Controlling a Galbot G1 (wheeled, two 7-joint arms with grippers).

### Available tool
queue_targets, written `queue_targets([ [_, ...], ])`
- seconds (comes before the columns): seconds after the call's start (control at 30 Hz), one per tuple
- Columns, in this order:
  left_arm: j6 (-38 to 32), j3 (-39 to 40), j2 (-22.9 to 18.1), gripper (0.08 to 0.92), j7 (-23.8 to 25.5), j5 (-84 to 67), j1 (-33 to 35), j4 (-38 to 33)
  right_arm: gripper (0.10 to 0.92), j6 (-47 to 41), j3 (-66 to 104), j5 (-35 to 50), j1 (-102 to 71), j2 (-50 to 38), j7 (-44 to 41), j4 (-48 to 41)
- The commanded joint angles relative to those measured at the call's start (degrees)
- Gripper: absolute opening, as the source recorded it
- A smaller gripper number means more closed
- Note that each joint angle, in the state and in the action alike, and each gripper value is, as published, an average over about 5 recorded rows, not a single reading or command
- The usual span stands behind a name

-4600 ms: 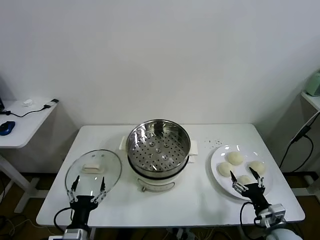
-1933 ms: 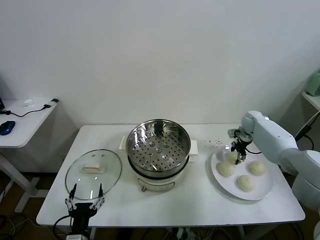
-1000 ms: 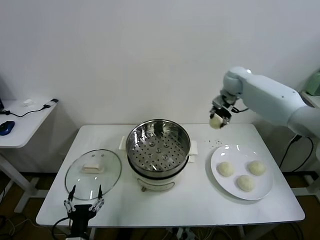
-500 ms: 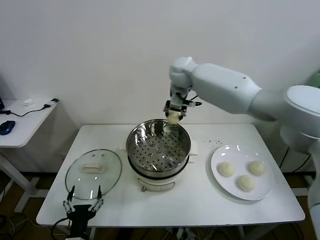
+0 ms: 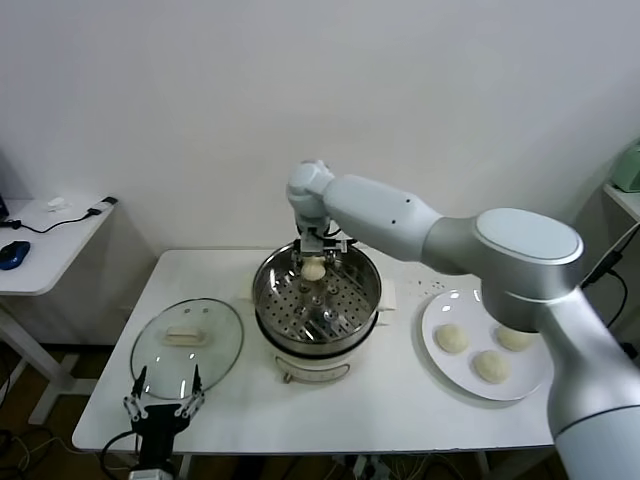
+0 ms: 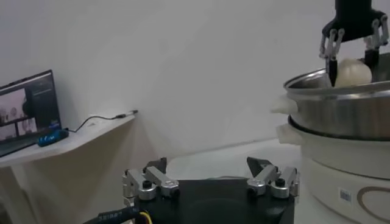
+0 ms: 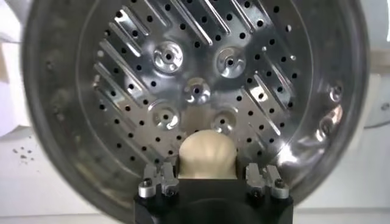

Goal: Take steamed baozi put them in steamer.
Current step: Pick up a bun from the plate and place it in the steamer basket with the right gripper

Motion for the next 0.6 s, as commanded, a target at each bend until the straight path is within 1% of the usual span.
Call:
queue_targets([
  [0.03,-0.2,0.3,0.0,0.823,-0.4,0.1,-0.4,0.5,0.598,1.6,0.9,-4.9,-3.1,2.5,1.6,-4.9],
  [0.13,-0.3,0.3,0.0,0.823,-0.7,0.2,-0.5,0.5,0.622,1.3,1.0,-4.5,-3.1,2.3,1.9,-4.8],
  [0.3,-0.4,0.2,-0.1,0.823,-1.1,0.1,-0.1,0.6,0.751,1.4,0.8,-1.4,-2.2,1.9,1.5,-4.7],
  [0.4,-0.6,0.2,-0.2,0.823,-1.2,0.1,0.2,0.7,0.807,1.6,1.3,1.2,-0.6,0.3,0.6,-2.4],
  [0.6,-0.5,0.3,-0.1,0.823,-1.3,0.2,0.4,0.3,0.822,-0.7,-1.9,12.0,7.8,-7.5,-1.7,8.1],
])
